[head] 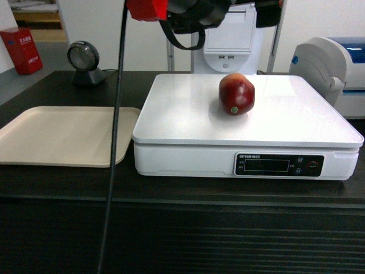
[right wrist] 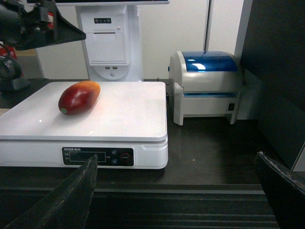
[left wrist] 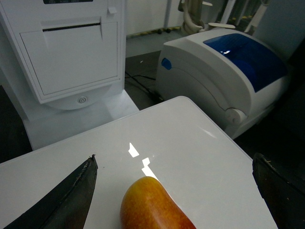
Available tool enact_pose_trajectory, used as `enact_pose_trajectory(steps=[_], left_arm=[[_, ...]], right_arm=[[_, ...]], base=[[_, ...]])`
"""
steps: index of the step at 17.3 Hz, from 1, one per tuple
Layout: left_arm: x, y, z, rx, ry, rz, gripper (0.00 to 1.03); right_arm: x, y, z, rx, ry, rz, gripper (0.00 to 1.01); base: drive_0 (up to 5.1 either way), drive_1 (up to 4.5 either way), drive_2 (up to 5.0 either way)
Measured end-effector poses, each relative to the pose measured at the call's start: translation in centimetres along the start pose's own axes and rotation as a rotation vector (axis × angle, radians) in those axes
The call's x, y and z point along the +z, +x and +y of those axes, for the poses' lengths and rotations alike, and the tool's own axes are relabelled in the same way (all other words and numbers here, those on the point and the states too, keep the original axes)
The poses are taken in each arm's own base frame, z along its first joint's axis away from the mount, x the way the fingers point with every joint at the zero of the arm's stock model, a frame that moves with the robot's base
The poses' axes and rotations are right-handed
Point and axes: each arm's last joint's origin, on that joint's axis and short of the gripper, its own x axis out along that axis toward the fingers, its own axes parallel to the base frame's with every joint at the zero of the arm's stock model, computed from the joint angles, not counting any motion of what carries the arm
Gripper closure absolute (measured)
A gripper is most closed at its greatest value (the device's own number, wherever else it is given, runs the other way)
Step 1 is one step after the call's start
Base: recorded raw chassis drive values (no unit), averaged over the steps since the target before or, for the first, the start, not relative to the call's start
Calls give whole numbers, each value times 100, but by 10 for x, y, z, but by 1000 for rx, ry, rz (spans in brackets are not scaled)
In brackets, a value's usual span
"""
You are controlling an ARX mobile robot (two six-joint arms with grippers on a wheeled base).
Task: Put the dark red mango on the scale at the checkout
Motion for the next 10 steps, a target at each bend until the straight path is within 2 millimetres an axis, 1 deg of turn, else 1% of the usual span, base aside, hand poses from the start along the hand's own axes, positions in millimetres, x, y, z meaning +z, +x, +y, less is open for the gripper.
enact_pose_trajectory(steps=[4, 7, 9, 10], left_arm=[[2, -14, 13, -60, 9, 8, 5], [0, -19, 20, -88, 3, 20, 5], [-3, -28, 33, -117, -23, 44, 5], [-4, -37, 46, -129, -66, 51, 5]], right_arm=[[0, 0, 0, 0, 0, 0, 3], [0, 0, 0, 0, 0, 0, 3], [0, 0, 0, 0, 0, 0, 3], [0, 0, 0, 0, 0, 0, 3]], base=[[0, 0, 0], [0, 0, 0], [0, 0, 0], [0, 0, 0]])
